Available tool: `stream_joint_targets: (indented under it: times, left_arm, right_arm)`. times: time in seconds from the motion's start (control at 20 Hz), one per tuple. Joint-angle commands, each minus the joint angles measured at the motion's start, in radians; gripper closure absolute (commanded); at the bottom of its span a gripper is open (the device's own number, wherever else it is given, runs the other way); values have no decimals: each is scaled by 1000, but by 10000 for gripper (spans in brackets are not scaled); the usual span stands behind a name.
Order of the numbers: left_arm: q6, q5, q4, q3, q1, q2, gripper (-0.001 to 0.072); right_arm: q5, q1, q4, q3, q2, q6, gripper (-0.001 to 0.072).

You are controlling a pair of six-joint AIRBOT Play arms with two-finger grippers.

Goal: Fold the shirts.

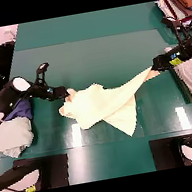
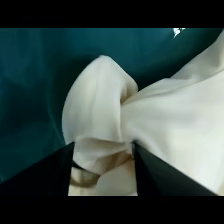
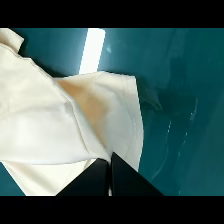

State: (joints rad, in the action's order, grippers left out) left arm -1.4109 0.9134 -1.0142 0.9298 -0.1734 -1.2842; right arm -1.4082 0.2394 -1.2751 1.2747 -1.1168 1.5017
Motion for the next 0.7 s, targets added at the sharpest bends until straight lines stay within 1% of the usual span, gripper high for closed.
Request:
stream_joint_targets:
  times: [0.0,0.05,0.1,0.15,0.25,0.35,0.5,0.55,0.6,0.65]
  left_arm:
    - [33,-73,78,1,6,-77,276]
    - [32,-85,75,3,6,-76,278]
    - [31,-87,75,9,6,-76,442]
    - [33,-83,71,22,6,-76,673]
    - [31,-61,64,74,8,-69,681]
    - [7,-29,-3,162,8,-26,681]
    - [-58,0,-191,327,8,117,681]
    - [-68,8,-253,384,8,173,682]
    - [-85,19,-297,428,8,216,681]
    - [-82,28,-315,455,8,248,679]
  right_arm:
    - [0,0,0,0,1,1,697]
    - [0,0,0,0,1,1,697]
    - [1,0,0,0,1,1,697]
    - [2,0,0,0,1,1,697]
    - [1,0,0,10,1,1,697]
    - [-9,0,-3,62,1,1,697]
    - [-17,0,-5,212,10,0,697]
    - [-18,0,-5,270,15,0,697]
    - [-25,0,-5,320,18,0,698]
    - [-39,0,-4,365,18,0,697]
